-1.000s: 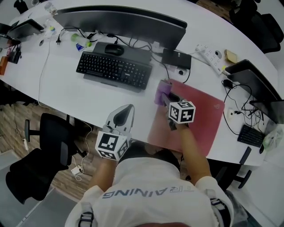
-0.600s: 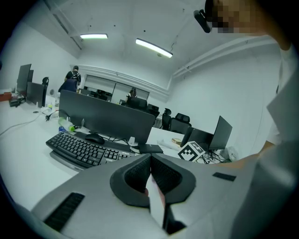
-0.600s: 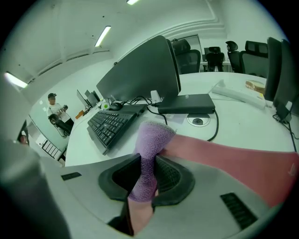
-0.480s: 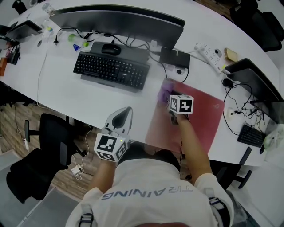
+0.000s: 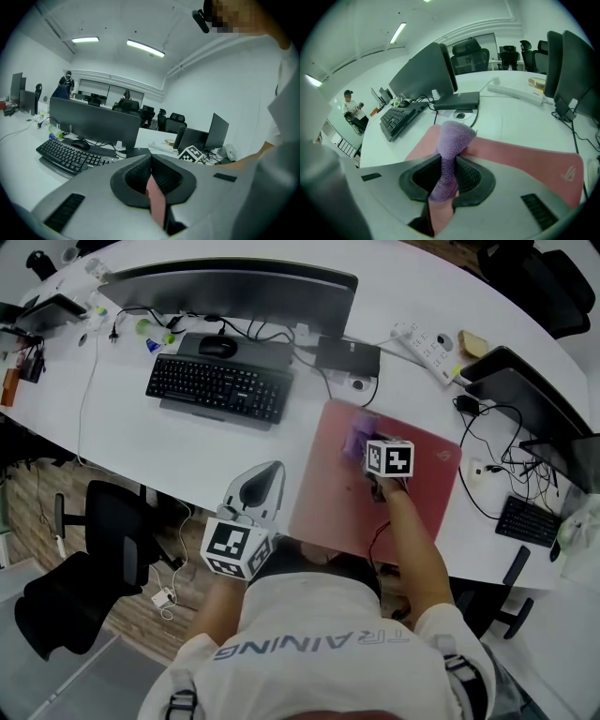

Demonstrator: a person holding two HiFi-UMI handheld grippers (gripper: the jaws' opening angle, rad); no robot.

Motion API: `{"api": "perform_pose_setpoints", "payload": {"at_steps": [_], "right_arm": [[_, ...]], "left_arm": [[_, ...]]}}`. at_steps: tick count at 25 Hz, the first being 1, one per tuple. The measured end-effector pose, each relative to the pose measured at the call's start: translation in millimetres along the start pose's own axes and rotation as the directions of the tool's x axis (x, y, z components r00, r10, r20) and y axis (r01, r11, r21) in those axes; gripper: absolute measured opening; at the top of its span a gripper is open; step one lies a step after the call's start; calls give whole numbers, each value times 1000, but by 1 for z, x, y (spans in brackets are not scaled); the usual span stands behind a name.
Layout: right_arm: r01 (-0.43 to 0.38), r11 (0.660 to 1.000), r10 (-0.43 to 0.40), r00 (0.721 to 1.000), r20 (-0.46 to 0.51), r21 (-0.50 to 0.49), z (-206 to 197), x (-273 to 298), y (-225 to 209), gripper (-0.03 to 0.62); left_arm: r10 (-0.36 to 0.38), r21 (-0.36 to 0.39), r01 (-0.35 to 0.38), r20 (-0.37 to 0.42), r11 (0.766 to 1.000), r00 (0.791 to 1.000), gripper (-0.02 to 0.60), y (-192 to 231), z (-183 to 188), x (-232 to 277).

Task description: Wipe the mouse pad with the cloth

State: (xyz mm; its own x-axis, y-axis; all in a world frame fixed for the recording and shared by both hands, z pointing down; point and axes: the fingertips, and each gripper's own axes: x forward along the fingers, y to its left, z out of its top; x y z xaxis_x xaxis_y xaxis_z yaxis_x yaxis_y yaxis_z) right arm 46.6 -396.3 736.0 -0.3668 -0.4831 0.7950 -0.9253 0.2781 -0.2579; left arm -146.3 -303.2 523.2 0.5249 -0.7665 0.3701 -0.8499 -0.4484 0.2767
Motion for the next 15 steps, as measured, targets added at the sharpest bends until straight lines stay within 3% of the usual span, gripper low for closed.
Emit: {"api": "perform_pose_setpoints", "payload": {"at_steps": [15], "right_arm": [[53, 995, -55, 998, 16, 79, -43, -68, -117, 97]], "left_arm": [[-28, 27, 27, 13, 999, 1000, 31, -107, -1, 29]]}}
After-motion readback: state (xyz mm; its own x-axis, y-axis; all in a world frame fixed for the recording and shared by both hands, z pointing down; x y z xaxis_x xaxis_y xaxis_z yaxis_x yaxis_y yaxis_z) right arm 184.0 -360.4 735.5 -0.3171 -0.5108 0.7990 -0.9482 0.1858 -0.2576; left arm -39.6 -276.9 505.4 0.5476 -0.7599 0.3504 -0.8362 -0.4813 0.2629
